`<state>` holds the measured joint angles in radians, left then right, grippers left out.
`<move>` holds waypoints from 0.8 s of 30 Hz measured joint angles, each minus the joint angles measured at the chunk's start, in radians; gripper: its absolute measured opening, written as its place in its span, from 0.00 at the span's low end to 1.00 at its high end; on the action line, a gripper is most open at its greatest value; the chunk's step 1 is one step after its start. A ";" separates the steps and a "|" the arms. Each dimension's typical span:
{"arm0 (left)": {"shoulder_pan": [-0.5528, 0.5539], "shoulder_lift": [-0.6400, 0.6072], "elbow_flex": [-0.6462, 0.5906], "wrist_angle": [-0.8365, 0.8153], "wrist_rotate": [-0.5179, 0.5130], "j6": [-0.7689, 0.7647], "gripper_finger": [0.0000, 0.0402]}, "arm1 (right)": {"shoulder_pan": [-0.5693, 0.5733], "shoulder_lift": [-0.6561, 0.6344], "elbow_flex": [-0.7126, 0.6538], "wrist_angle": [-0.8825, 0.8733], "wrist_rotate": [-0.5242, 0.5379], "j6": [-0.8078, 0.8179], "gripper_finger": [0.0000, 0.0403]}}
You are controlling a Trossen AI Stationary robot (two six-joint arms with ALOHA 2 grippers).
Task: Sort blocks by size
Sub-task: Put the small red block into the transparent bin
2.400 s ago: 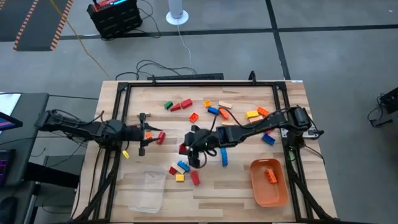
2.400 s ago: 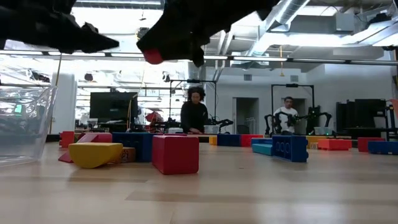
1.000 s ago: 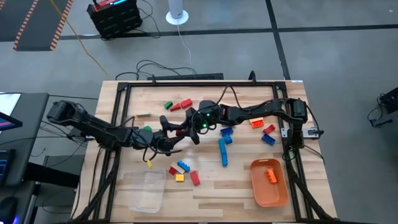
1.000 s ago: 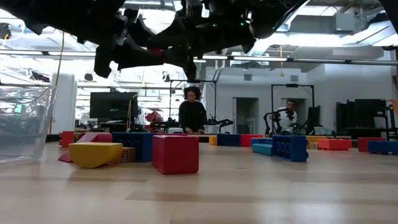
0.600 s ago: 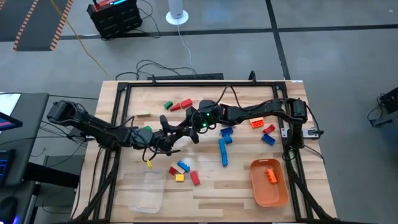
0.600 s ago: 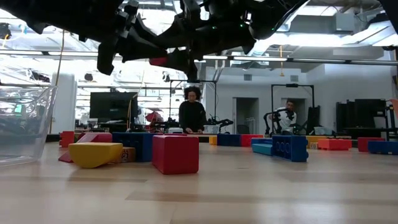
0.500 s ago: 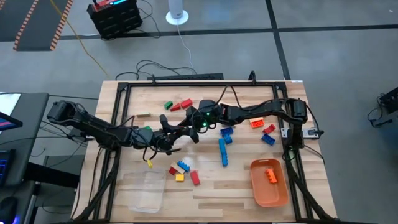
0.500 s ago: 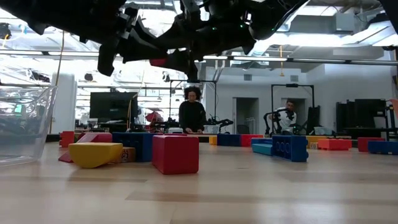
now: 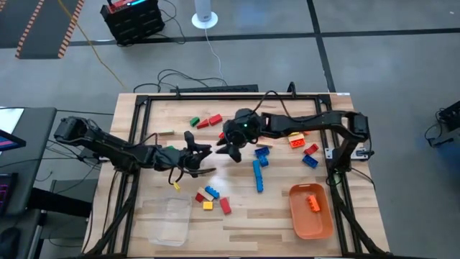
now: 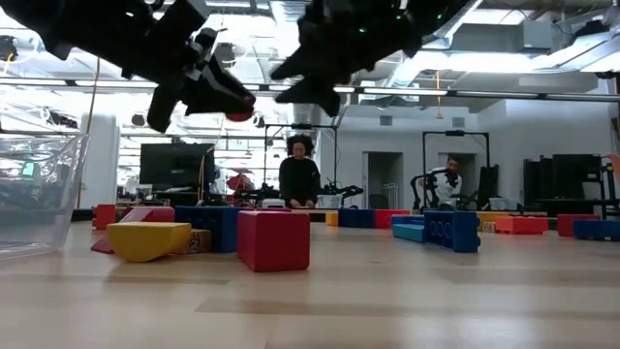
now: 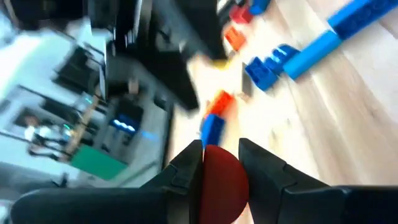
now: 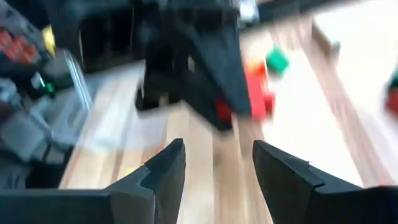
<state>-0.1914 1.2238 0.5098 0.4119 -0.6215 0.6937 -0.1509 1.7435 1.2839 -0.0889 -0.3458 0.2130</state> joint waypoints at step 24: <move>-0.355 0.016 0.351 -0.997 0.668 -1.137 0.21 | -0.036 -0.048 0.000 -0.426 0.199 -0.118 0.54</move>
<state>-0.5466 1.2398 0.8604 -0.5856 0.0469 -0.4435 -0.1865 1.6958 1.2835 -0.5152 -0.1472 0.0950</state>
